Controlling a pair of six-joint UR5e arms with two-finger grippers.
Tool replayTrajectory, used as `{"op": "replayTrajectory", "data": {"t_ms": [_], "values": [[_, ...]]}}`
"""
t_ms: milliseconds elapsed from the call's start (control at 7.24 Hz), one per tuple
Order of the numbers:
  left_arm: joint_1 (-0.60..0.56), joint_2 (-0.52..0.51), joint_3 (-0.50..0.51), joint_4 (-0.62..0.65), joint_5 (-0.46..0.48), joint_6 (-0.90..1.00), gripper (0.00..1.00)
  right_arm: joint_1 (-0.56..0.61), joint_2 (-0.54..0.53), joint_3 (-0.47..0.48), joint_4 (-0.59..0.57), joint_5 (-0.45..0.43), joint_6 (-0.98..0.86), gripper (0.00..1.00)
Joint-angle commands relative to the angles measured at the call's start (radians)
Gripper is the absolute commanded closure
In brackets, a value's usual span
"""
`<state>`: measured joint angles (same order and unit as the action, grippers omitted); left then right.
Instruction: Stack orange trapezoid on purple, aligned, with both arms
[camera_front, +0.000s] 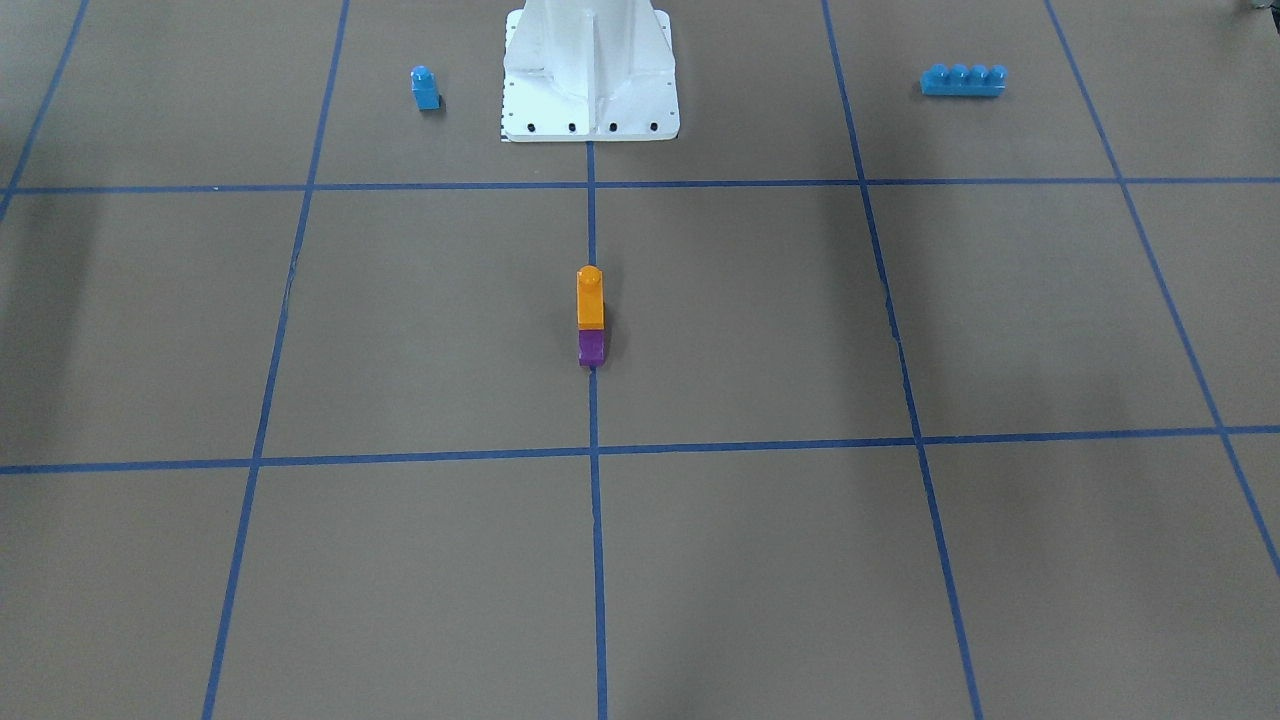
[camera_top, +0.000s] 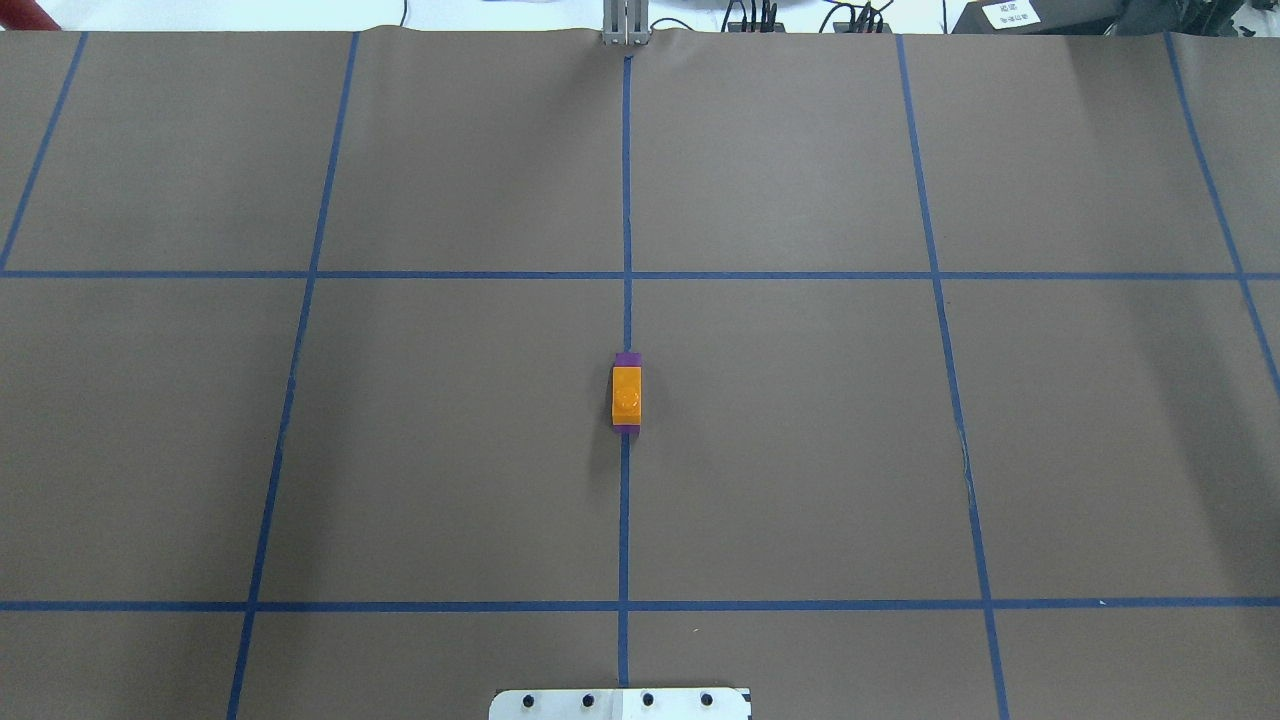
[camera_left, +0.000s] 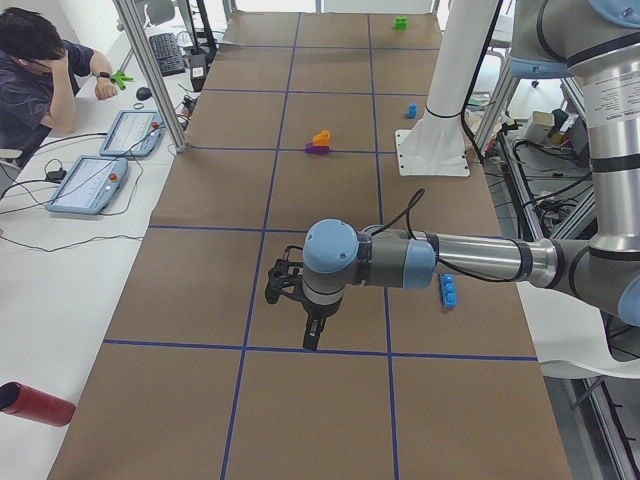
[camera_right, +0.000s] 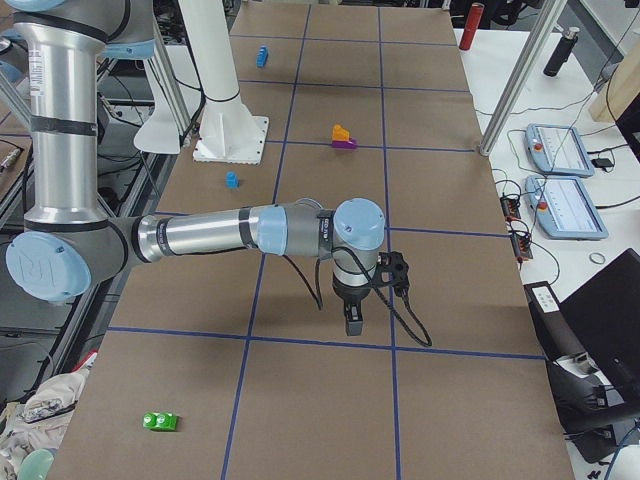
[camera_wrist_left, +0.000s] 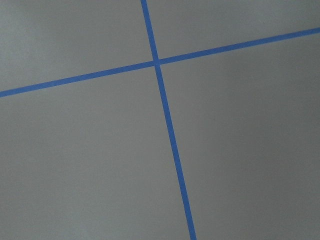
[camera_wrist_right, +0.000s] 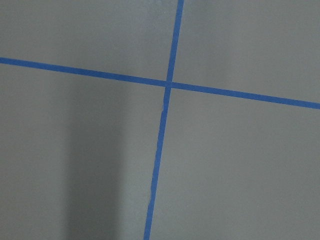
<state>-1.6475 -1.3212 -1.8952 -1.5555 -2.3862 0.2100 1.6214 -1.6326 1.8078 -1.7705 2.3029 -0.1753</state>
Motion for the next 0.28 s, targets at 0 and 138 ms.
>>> {"op": "replayTrajectory", "data": {"t_ms": [0,138], "values": [[0.0,0.001,-0.001,0.0,-0.001,-0.003,0.0,0.0,-0.001,-0.001,-0.001,0.001,0.0,0.0],[0.0,-0.007,0.001,0.002,0.002,0.0,0.0,0.0,-0.004,-0.001,0.0,0.001,0.0,0.0]]}}
